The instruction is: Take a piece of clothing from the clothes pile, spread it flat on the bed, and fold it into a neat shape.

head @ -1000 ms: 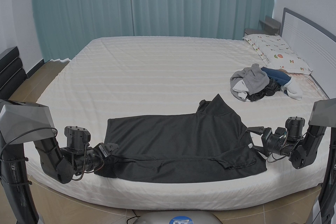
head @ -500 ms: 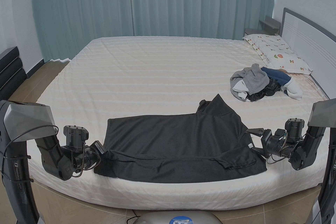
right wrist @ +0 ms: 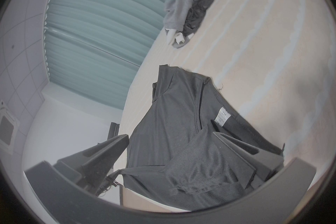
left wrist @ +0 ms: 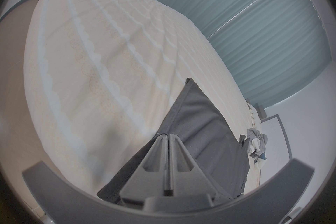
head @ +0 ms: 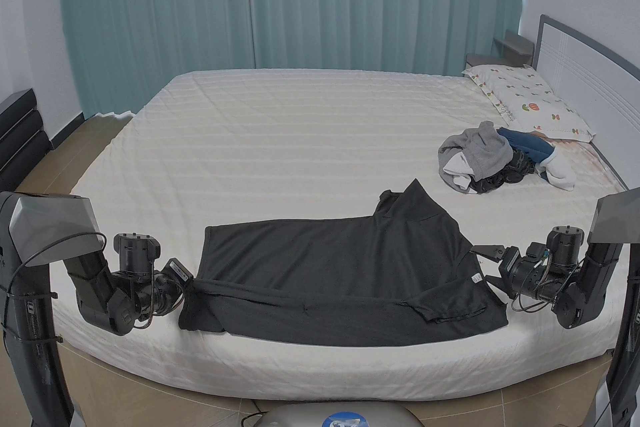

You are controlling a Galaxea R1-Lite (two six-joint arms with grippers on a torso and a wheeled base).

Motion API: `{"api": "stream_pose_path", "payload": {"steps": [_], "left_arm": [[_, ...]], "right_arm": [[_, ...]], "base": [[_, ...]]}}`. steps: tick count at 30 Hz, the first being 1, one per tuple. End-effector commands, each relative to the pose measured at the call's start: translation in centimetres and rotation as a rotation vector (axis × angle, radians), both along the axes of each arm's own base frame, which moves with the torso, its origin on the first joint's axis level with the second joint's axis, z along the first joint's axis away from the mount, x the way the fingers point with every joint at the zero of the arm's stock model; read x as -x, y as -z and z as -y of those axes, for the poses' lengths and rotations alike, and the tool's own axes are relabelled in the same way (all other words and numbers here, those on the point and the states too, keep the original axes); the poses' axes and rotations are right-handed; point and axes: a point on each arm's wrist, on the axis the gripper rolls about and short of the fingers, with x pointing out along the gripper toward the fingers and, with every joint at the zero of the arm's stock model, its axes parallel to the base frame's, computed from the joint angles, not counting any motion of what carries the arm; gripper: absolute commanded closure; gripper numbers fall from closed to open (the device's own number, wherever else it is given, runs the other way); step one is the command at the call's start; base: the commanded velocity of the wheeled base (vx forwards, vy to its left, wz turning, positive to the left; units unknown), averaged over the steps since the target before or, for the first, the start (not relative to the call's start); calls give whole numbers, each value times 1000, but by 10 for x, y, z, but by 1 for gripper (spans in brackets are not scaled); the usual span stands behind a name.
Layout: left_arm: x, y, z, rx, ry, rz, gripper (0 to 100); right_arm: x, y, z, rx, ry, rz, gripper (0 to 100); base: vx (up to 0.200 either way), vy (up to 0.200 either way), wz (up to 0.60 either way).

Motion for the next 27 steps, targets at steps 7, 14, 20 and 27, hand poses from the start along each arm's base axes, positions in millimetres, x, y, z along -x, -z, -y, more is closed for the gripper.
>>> {"api": "stream_pose_path", "payload": {"steps": [7,14,20,27], "left_arm": [[-2,4,-1,15,-4,-8,100],[0,2,1,15,2,-7,100],[0,3,1,15,4,-8,100],[-1,3,1,15,4,-8,100]], "right_arm": [[9,-9,2,88,-25,54,0],[9,19,-2,187,-94,15,0],[-5,34,-13,213,-144,22,0],[-22,40,-14,236,-161,8,0]], "base": [[0,0,0],[0,0,0],[0,0,0],[0,0,0]]}}
